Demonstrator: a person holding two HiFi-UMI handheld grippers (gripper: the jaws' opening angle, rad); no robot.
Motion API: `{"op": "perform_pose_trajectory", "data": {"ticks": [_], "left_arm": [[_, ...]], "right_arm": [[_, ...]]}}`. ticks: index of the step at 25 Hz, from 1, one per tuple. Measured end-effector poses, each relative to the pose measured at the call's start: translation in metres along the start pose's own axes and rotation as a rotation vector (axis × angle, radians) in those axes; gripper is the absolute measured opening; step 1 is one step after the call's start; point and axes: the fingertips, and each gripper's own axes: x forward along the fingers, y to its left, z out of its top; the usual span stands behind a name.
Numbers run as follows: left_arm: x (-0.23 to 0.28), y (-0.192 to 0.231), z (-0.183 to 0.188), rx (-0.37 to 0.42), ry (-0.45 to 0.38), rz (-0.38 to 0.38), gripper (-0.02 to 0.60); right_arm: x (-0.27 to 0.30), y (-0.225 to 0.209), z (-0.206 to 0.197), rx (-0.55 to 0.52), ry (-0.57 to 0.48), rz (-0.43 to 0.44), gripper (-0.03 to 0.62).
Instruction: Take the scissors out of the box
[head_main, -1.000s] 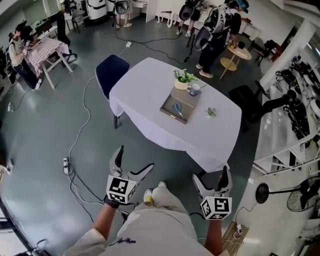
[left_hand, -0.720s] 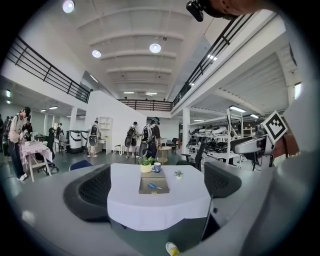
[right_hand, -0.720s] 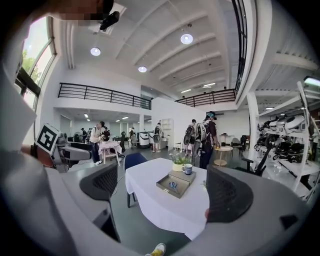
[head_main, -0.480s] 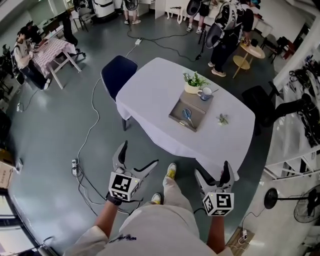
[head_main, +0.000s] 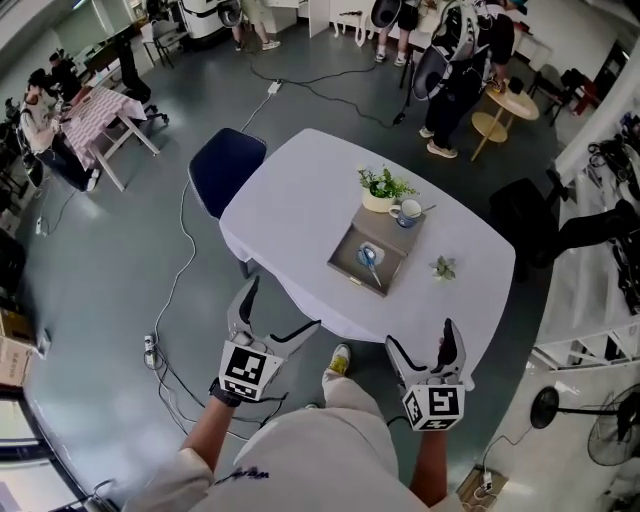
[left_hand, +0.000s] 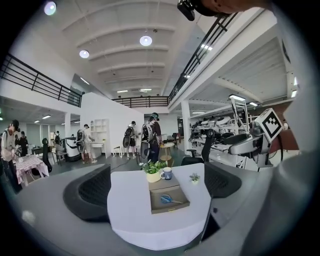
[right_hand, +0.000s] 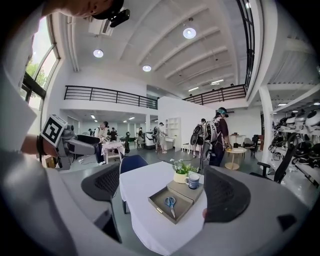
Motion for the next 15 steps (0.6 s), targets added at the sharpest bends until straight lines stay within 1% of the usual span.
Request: {"op": "perform_pose_trajectory", "data": {"ticks": [3,5,8,10,13,15], "left_arm": [[0.032,0.012,0.01,-0.026,0.012,0.024,0.58],[0.05,0.016,0.018,-0.039,0.019,0.018,0.58],[0.079,0.017,0.025,-0.006,0.036,0.013,0.58],[0.096,0.019,0.03,0.015,0.041,0.025,0.58],[0.115,0.021,0.035,0.016,0.039,0.04,0.58],[0.123,0.018,0.031,0.007,0.053,0.035,0.58]], "right_arm": [[0.025,-0.021,0.002,0.019,0.011,0.011,0.515],[0.039,-0.034,0.006,0.037,0.006,0.013,0.503],[0.057,-0.057,0.009,0.049,-0.001,0.018,0.491],[0.068,-0.073,0.006,0.053,0.002,0.014,0.484],[0.082,-0.09,-0.001,0.066,0.013,0.009,0.474],[0.088,-0.098,-0.004,0.062,0.022,0.012,0.469]]}}
